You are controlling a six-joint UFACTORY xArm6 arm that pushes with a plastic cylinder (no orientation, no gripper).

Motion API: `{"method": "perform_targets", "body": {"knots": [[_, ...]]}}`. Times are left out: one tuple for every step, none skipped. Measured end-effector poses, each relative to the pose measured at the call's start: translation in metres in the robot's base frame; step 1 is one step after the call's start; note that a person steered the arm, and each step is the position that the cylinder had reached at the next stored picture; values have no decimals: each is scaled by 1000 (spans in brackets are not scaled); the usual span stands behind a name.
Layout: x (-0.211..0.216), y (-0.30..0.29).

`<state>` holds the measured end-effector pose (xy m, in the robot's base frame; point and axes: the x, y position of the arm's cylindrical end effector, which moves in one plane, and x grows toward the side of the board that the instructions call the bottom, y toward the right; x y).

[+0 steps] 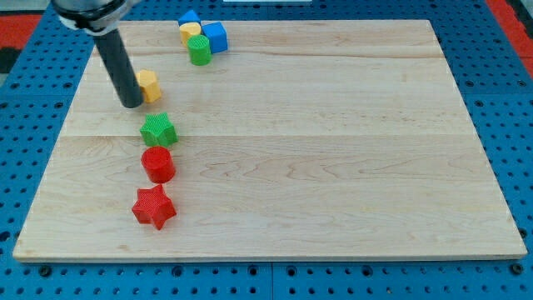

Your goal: Slide the yellow hexagon to the bottom of the yellow heart

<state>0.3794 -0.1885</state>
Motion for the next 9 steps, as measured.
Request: {"method": "perform_targets", "body": {"knots": [[-3,6],[-30,7],[-55,7],[-71,5],[-82,-6],[-90,-23],[-92,-20],[-92,-19],[-93,-15]]}}
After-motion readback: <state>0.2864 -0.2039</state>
